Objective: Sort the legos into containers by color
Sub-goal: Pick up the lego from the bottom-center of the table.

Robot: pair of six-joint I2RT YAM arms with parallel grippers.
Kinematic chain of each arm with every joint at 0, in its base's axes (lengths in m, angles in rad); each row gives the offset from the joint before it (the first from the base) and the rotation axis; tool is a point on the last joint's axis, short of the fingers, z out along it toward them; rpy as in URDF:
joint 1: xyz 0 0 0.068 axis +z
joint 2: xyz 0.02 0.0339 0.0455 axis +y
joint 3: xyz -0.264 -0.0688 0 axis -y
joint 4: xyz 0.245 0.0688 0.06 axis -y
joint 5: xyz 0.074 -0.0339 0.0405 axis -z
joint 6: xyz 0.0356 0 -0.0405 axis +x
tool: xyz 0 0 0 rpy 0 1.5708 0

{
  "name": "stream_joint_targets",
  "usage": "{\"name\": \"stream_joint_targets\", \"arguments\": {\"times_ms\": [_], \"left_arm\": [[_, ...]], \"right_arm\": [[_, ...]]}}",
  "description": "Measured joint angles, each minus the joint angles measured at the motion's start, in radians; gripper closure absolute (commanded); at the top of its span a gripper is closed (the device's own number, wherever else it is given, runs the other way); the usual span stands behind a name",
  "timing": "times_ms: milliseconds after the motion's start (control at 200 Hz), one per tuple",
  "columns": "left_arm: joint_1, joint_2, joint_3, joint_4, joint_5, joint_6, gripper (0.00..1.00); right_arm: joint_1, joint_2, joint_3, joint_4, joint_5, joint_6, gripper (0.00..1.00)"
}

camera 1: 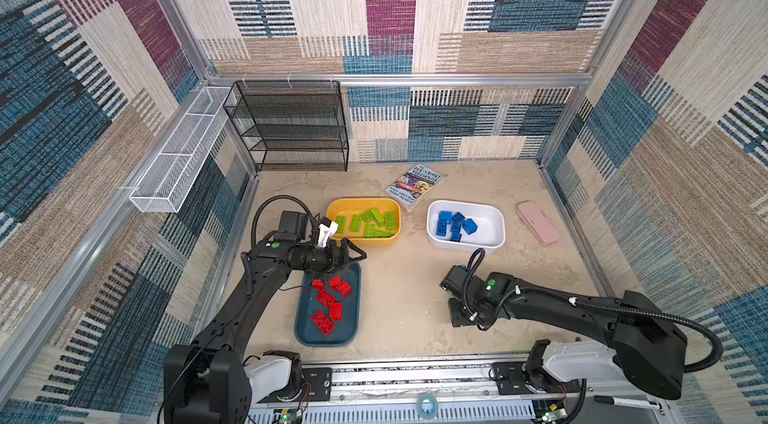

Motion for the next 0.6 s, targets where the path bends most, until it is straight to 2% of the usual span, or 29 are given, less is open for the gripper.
{"name": "stream_joint_targets", "arguments": {"times_ms": [255, 401, 471, 601], "left_arm": [[0.0, -0.008, -0.001, 0.0, 0.0, 0.0, 0.08], [0.0, -0.01, 0.0, 0.0, 0.0, -0.001, 0.08], [0.0, -0.011, 0.01, 0.0, 0.002, -0.001, 0.08], [0.0, -0.012, 0.035, 0.0, 0.005, -0.005, 0.08]], "right_arm": [[0.0, 0.041, 0.005, 0.011, 0.035, -0.001, 0.72], [-0.021, -0.003, 0.067, -0.03, 0.06, -0.013, 0.75], [-0.075, -0.046, 0.124, -0.036, 0.07, -0.04, 0.75], [-0.251, -0.057, 0.228, -0.032, 0.096, -0.153, 0.75]]}}
